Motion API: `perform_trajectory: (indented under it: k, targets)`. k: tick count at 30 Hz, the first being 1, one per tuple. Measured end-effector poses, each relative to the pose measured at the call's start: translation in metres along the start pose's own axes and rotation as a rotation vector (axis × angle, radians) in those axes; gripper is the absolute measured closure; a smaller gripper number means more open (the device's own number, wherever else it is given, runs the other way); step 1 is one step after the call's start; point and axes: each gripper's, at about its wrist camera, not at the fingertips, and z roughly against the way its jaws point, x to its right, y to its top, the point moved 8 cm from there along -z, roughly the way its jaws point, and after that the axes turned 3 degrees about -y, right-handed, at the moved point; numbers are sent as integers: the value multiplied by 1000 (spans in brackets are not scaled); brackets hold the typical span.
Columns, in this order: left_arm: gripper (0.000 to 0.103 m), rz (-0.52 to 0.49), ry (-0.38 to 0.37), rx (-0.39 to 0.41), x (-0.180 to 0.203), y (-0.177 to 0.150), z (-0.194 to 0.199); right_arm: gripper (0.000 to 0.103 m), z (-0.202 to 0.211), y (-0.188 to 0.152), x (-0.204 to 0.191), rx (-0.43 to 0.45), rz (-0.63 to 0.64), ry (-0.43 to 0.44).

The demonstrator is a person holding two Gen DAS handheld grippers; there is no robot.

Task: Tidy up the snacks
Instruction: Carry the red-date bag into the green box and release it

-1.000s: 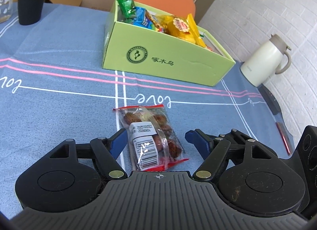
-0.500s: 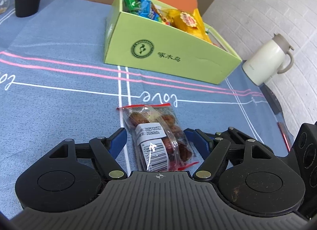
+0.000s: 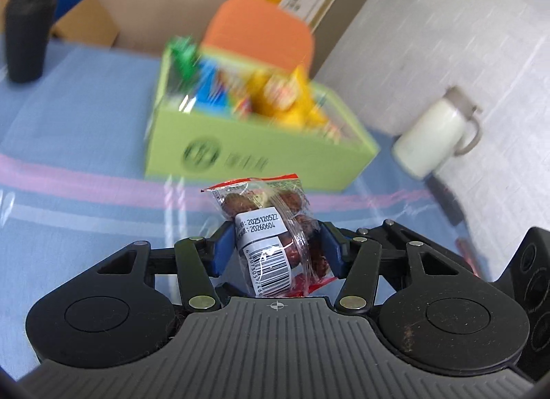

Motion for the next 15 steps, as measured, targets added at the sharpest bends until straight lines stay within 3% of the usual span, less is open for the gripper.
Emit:
perform_trajectory:
  k: [7, 11, 15]
  targets:
    - [66, -95, -48, 37, 51, 89, -55, 23, -13, 51, 90, 88, -8, -102]
    - [66, -120, -42, 17, 64, 121, -110, 24, -43, 57, 141, 62, -70, -130]
    - [66, -120, 3, -37, 55, 127, -163, 24, -82, 42, 169, -6, -127, -114]
